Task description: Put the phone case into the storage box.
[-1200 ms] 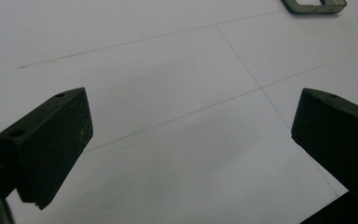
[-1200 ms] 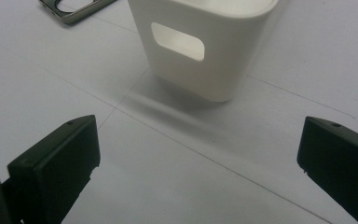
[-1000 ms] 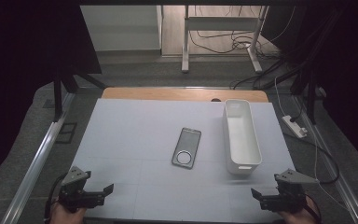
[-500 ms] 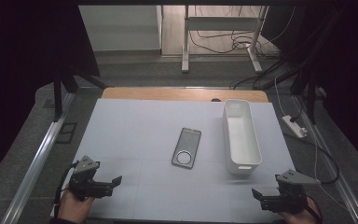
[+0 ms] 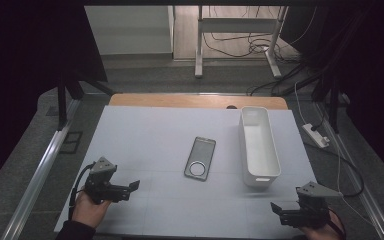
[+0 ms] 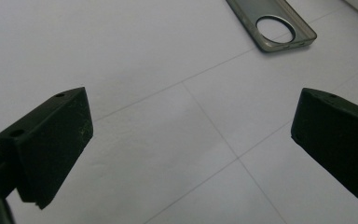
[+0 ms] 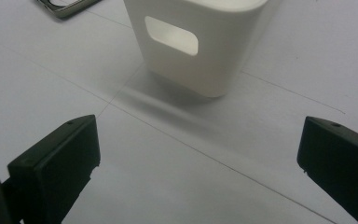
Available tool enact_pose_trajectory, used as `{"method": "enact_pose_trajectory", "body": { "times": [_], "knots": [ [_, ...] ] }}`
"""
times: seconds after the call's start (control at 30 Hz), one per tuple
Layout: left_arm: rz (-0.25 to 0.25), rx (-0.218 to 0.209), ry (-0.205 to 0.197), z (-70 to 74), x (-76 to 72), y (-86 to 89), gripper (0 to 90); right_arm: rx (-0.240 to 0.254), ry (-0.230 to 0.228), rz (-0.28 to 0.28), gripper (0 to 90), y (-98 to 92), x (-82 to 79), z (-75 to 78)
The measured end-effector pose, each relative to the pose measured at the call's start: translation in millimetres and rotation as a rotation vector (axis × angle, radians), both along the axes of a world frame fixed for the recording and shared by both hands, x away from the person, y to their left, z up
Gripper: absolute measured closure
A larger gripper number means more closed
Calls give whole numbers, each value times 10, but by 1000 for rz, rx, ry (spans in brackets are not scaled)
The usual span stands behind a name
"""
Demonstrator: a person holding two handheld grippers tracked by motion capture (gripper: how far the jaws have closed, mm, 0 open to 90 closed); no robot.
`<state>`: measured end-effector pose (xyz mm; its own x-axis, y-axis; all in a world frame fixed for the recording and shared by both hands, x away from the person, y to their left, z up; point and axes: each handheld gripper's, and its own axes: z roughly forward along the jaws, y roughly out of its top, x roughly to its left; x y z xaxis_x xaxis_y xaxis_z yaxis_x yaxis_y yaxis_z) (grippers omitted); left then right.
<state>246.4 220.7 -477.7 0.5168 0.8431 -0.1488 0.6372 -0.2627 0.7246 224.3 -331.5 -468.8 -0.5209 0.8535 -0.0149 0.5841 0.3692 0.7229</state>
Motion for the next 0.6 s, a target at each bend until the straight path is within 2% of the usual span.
{"method": "enact_pose_trajectory", "body": {
  "times": [0.2, 0.6],
  "knots": [
    [-18, 15, 5, 36, 123, -100, 2, -6, 6, 2, 0, 12, 7, -7],
    [-89, 46, 27, 79, 410, -360, 1, 4, 8, 0, 0, -2, 10, -6]
  ]
}}
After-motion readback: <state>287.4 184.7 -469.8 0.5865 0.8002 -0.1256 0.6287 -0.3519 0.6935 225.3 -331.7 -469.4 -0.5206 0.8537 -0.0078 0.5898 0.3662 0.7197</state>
